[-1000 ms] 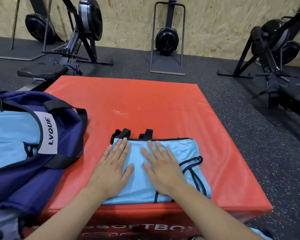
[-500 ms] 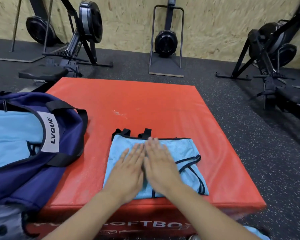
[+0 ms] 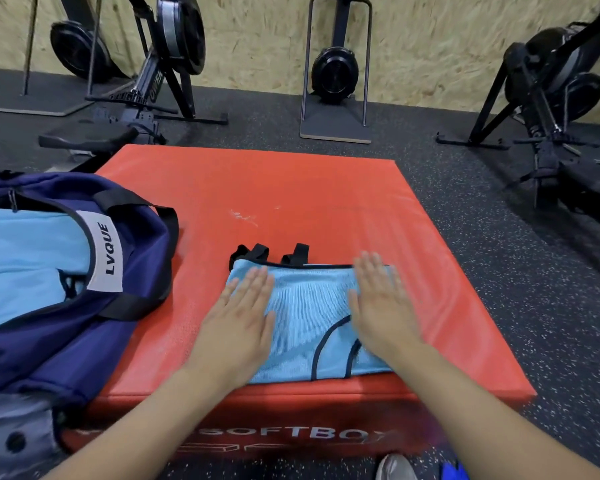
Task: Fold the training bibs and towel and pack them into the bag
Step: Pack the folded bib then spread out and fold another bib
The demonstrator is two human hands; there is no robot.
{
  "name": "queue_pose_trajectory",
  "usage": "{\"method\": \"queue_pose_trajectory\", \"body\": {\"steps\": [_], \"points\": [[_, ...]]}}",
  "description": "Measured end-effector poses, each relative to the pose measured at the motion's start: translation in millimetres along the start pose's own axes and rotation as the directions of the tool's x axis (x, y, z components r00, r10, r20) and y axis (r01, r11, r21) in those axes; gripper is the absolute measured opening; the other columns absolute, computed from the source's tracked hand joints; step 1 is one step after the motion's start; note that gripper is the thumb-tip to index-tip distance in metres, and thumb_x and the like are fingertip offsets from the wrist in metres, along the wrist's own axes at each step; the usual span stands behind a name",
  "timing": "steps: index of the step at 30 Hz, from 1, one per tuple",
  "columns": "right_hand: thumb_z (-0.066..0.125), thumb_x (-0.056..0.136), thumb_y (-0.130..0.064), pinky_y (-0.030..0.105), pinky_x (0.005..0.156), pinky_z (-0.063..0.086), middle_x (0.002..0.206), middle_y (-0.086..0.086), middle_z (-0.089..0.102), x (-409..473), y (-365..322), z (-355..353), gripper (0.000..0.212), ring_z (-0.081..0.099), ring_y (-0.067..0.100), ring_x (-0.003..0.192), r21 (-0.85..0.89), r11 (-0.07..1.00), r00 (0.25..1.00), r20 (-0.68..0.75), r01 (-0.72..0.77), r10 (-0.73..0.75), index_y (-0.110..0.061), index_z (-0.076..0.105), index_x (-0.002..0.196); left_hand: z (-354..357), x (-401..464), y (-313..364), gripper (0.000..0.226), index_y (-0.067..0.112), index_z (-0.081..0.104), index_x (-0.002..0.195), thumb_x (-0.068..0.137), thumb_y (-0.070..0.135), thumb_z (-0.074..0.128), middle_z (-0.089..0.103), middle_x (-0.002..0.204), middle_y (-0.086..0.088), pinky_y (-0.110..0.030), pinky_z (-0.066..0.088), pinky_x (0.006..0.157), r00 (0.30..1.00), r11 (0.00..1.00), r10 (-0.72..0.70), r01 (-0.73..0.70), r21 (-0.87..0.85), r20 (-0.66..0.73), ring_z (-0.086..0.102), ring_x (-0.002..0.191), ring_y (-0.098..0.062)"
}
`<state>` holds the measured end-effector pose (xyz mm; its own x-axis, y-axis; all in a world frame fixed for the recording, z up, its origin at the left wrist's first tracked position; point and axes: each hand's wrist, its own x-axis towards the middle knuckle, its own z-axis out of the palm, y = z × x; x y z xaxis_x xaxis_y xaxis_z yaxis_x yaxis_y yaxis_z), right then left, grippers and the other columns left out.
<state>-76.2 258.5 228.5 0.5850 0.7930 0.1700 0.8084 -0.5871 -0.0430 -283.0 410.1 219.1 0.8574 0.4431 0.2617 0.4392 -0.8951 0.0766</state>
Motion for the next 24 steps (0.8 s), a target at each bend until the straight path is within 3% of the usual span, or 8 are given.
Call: {"method": "queue_pose_trajectory", "body": {"steps": [5, 8, 10, 13, 15, 18, 21, 24], "points": [[-0.003, 0.094, -0.042, 0.037, 0.125, -0.006, 0.168, -0.001, 0.001, -25, -75, 12, 0.072, -0.007, 0.012, 0.154, 0.213, 0.942, 0.955, 0.088, 0.260, -0.284, -0.016, 0.007, 0.160, 24, -4, 31, 0.060, 0.003, 0.031, 0.151, 0.099, 0.032, 0.026, 0.030, 0.160, -0.013, -0.037, 0.011, 0.119, 0.994, 0.995, 0.060, -0.052, -0.080, 0.089, 0.026, 0.149, -0.024], [-0.007, 0.091, -0.050, 0.034, 0.122, -0.013, 0.168, -0.006, -0.002, -22, -40, 21, 0.076, -0.010, 0.009, 0.153, 0.137, 0.973, 0.972, 0.118, 0.185, -0.201, -0.022, 0.007, 0.161, 30, -4, 3, 0.078, 0.013, -0.002, 0.156, 0.092, 0.058, 0.001, -0.009, 0.164, 0.000, -0.032, -0.009, 0.123, 0.984, 0.990, -0.107, 0.119, -0.080, 0.139, -0.009, 0.153, -0.014], [-0.009, 0.089, -0.054, 0.034, 0.122, -0.013, 0.168, -0.007, -0.002, -14, -4, 21, 0.080, -0.009, 0.010, 0.153, 0.058, 0.994, 0.990, 0.108, 0.088, -0.094, -0.023, 0.007, 0.161, 26, -6, -20, 0.082, 0.018, -0.009, 0.157, 0.087, 0.062, -0.009, -0.018, 0.162, 0.006, -0.030, -0.013, 0.122, 0.978, 0.985, -0.155, 0.163, -0.049, 0.142, -0.019, 0.150, -0.010], [-0.014, 0.087, -0.053, 0.041, 0.125, -0.006, 0.168, -0.006, 0.001, -11, 38, 15, 0.083, -0.007, 0.016, 0.154, -0.053, 0.993, 0.988, 0.113, -0.103, 0.108, -0.021, 0.005, 0.161, 17, -7, -31, 0.081, 0.015, 0.001, 0.159, 0.090, 0.057, -0.005, -0.009, 0.166, 0.004, -0.032, -0.008, 0.123, 0.978, 0.988, -0.150, 0.153, -0.011, 0.144, -0.013, 0.152, -0.012], [-0.011, 0.091, -0.049, 0.042, 0.125, -0.006, 0.168, -0.002, 0.003, -8, 36, 10, 0.079, -0.006, 0.017, 0.154, -0.082, 0.989, 0.989, 0.066, -0.126, 0.131, -0.016, 0.008, 0.160, 11, -5, -18, 0.075, 0.008, 0.016, 0.158, 0.096, 0.048, 0.005, 0.009, 0.167, -0.004, -0.037, 0.000, 0.123, 0.990, 0.994, -0.113, 0.112, 0.022, 0.082, 0.002, 0.154, -0.017], [0.003, 0.099, -0.042, 0.038, 0.124, -0.008, 0.168, 0.000, 0.003, -7, -10, 3, 0.068, -0.006, 0.015, 0.154, 0.066, 0.995, 0.997, 0.010, 0.078, -0.078, -0.014, 0.010, 0.160, 6, -1, 13, 0.062, 0.005, 0.031, 0.154, 0.099, 0.033, 0.022, 0.025, 0.162, -0.009, -0.042, 0.010, 0.121, 1.000, 1.000, -0.008, 0.009, -0.024, 0.030, 0.018, 0.152, -0.024], [-0.002, 0.096, -0.043, 0.039, 0.125, -0.006, 0.167, -0.003, -0.002, -22, -57, 11, 0.071, -0.010, 0.012, 0.153, 0.177, 0.941, 0.945, 0.103, 0.288, -0.309, -0.017, 0.008, 0.160, 20, -4, 31, 0.060, 0.002, 0.038, 0.151, 0.100, 0.032, 0.024, 0.032, 0.160, -0.012, -0.042, 0.014, 0.118, 0.996, 0.999, 0.032, -0.028, -0.044, 0.086, 0.025, 0.150, -0.025], [-0.007, 0.092, -0.048, 0.040, 0.125, -0.004, 0.167, -0.008, -0.006, -24, -43, 18, 0.073, -0.012, 0.009, 0.153, 0.147, 0.956, 0.945, 0.171, 0.254, -0.277, -0.025, 0.004, 0.160, 28, -5, 12, 0.069, 0.006, 0.025, 0.156, 0.100, 0.045, 0.016, 0.018, 0.164, -0.007, -0.037, 0.007, 0.122, 0.992, 0.995, -0.052, 0.061, -0.078, 0.119, 0.014, 0.153, -0.019]]}}
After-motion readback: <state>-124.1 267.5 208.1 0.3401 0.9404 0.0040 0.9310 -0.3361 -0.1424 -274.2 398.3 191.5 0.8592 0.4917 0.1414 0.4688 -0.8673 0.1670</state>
